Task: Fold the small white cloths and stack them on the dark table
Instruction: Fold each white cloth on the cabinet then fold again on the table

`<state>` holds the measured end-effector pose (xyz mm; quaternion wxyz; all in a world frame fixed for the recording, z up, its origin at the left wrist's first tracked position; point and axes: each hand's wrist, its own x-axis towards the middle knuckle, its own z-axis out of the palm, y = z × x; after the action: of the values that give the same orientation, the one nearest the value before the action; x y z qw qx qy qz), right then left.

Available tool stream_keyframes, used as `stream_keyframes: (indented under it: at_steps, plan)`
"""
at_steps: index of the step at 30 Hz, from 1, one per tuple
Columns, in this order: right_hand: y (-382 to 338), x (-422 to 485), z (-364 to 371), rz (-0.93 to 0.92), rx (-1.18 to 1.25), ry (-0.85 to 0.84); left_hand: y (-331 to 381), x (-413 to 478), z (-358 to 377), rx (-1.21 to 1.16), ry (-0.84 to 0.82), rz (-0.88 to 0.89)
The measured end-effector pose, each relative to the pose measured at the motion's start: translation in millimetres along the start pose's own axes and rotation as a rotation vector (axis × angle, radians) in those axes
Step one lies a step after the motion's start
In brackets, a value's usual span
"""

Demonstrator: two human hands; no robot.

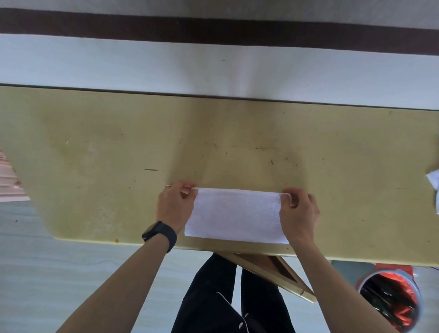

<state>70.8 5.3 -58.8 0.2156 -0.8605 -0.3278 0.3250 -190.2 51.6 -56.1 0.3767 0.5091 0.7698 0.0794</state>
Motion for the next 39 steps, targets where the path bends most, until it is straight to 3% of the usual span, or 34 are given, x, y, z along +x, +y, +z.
stream_keyframes:
  at_steps: [2, 5, 10, 21, 28, 36, 39]
  plan:
    - [1.3, -0.7, 0.3, -0.069, -0.060, -0.005, 1.8, -1.1, -0.6, 0.107, -0.014, 0.054]
    - [-1.1, -6.1, 3.2, -0.310, -0.319, 0.022, 6.2, -2.9, 2.7, 0.338, 0.026, 0.306]
    - [-10.1, -6.7, 17.4, -0.549, -0.484, -0.077, 16.3, 0.8, 16.3, 0.417, -0.003, 0.573]
    - [-18.9, -2.1, 25.1, -0.494, -0.503, -0.212, 23.1, 12.2, 13.7, 0.468, -0.094, 0.546]
    - [-26.9, 0.5, 28.7, -0.510, -0.597, -0.188, 30.8, 21.7, 14.4, 0.570, -0.150, 0.537]
    - [-23.9, -21.0, 16.4, -0.382, -0.392, -0.040, 16.9, 16.5, 9.1, 0.555, -0.054, 0.596]
    - [-11.8, -41.3, 4.2, -0.282, -0.386, -0.063, 1.7, 12.5, 2.2, 0.554, 0.006, 0.561]
